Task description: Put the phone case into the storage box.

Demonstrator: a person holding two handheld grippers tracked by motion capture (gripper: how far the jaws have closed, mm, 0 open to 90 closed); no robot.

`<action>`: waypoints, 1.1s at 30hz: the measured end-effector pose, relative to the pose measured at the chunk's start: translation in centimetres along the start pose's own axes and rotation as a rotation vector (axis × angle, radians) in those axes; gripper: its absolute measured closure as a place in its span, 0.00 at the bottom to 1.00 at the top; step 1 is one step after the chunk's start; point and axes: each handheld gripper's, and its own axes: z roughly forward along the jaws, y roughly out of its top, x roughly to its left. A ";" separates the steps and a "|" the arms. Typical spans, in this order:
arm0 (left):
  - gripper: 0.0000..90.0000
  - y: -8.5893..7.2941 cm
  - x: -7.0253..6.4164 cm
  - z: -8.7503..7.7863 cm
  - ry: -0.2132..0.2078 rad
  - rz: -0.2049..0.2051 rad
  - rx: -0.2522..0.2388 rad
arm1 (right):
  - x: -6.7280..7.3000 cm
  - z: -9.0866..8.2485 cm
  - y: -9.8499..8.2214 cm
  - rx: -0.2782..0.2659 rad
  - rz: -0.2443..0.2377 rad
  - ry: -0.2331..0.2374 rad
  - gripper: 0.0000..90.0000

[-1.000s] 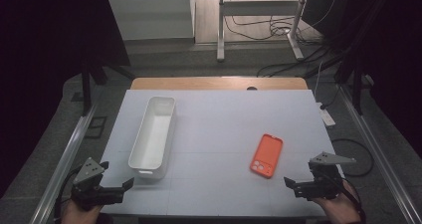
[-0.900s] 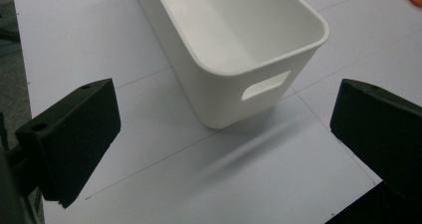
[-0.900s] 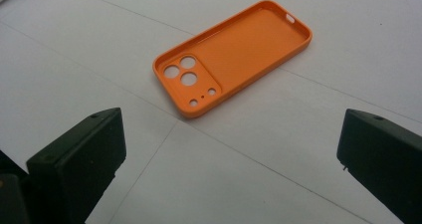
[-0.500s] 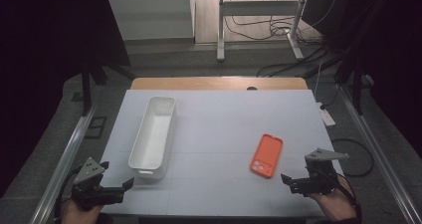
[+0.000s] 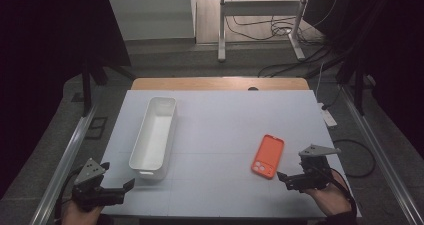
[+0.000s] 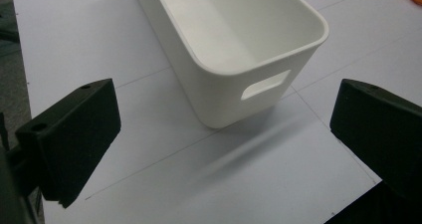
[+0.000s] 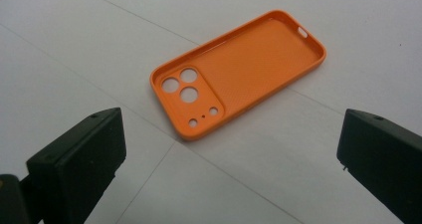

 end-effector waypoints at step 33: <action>0.01 0.0 -0.1 0.1 0.000 0.013 0.008 | -0.3 2.7 3.1 -0.009 -0.009 0.006 0.00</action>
